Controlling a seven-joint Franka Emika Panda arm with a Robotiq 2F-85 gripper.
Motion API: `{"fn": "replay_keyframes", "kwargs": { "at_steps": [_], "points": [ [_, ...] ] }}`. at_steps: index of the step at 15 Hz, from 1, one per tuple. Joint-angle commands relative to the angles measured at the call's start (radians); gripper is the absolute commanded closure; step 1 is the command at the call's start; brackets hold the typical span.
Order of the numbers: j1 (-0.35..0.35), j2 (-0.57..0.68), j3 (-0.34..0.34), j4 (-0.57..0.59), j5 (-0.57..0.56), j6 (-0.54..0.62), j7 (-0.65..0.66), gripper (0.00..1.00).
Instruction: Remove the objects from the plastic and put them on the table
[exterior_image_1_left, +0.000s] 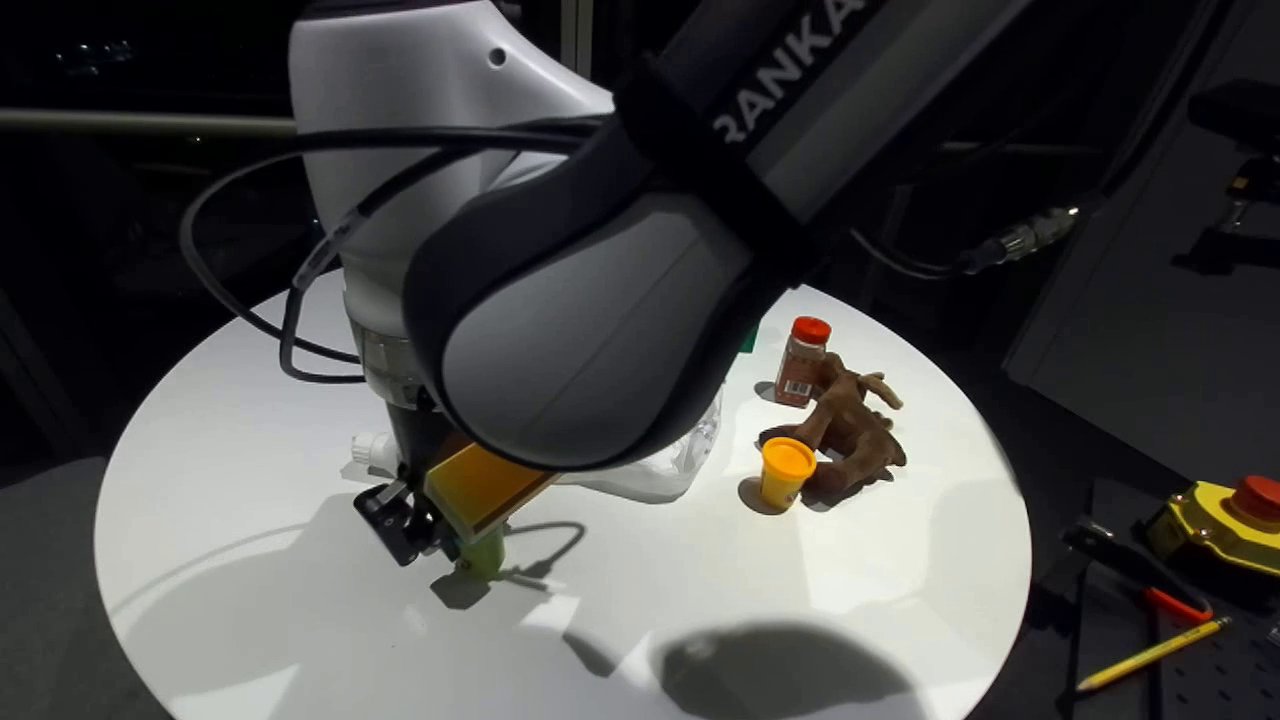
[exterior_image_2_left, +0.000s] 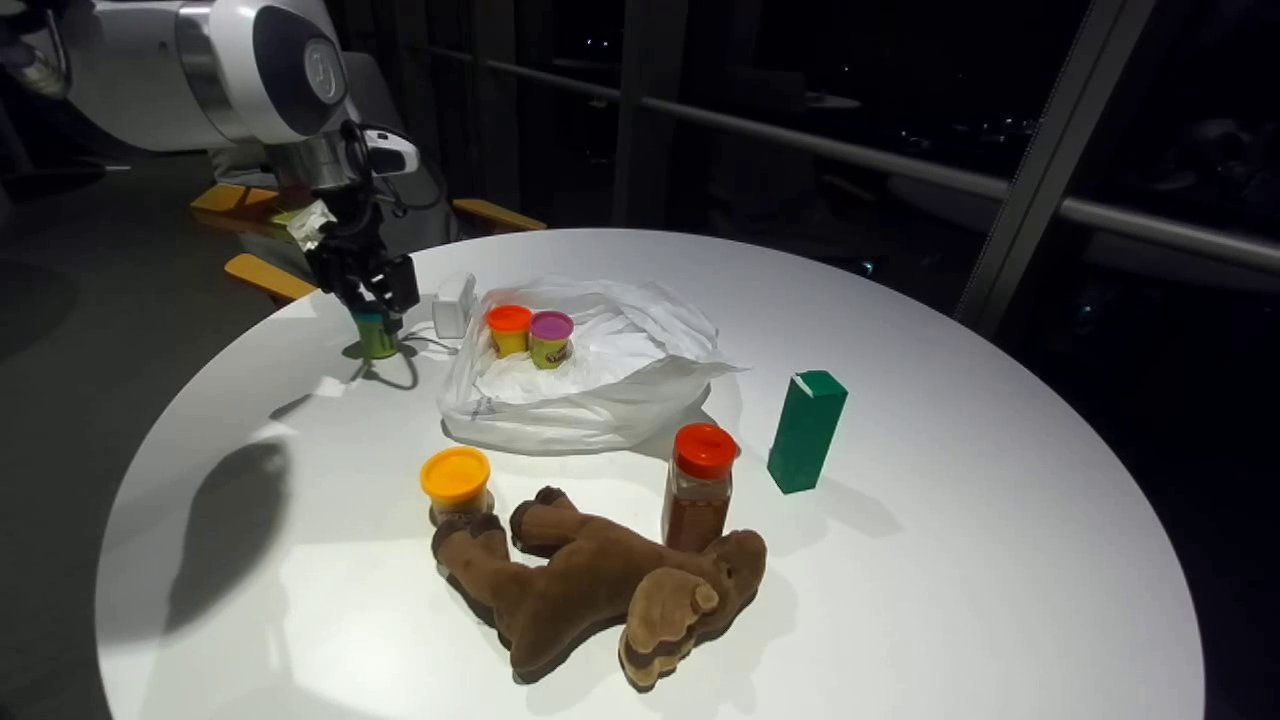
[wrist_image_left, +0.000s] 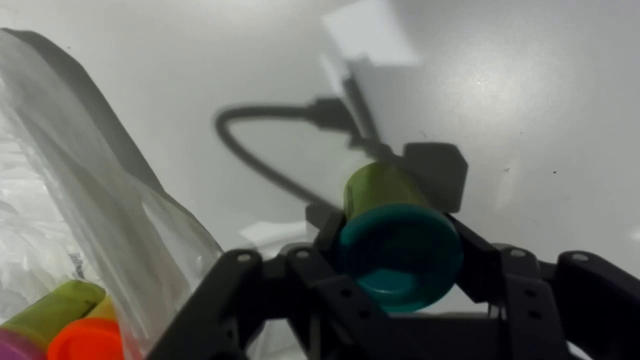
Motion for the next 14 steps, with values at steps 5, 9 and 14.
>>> {"fn": "replay_keyframes", "kwargs": {
  "at_steps": [5, 9, 14],
  "points": [
    [0.045, 0.038, -0.054, 0.02, -0.021, 0.098, -0.026, 0.13],
    [0.05, 0.023, -0.066, 0.01, 0.004, 0.094, 0.001, 0.0],
    [0.073, -0.051, -0.122, 0.028, 0.0, 0.069, 0.118, 0.0]
  ]
}}
